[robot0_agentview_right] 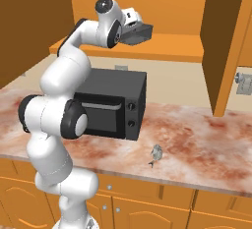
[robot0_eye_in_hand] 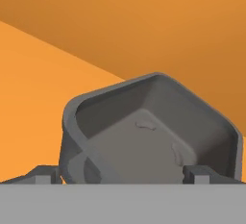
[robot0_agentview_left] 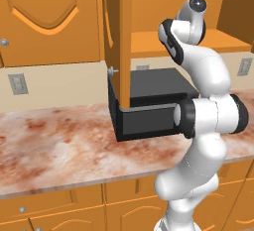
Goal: Retrieve the tupperware from the cabinet, then place the raw meat into the tupperware to avoid contamination.
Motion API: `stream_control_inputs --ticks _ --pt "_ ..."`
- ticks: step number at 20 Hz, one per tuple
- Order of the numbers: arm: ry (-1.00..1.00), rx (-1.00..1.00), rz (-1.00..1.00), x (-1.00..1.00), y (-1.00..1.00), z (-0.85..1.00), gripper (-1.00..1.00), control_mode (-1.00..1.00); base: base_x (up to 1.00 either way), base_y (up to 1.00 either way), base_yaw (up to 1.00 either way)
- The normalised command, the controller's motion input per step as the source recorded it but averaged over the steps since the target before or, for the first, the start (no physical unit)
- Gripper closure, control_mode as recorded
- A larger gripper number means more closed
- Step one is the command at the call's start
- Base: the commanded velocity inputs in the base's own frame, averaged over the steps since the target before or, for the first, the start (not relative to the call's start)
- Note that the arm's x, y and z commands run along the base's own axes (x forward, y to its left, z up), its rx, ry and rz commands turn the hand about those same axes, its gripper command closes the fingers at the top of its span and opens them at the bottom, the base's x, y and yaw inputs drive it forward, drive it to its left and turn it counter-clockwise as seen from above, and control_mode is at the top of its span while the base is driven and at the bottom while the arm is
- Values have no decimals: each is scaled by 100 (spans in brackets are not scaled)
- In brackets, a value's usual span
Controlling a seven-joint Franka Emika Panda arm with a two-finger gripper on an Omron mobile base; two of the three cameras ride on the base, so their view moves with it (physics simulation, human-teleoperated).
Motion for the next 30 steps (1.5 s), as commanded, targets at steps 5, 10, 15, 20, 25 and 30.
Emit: stream_control_inputs --ticks 5,10,15,20,25,30 --pt "0 0 0 5 0 -6 -100 -100 0 0 0" --pt "0 0 0 9 -1 -8 -100 -100 0 0 0" --pt "0 0 0 12 0 -6 -100 -100 0 0 0" --pt "1 0 0 9 0 -6 100 -100 0 0 0" --pt "1 0 0 1 0 -1 100 -100 0 0 0" --pt "0 0 0 0 0 0 100 -100 0 0 0"
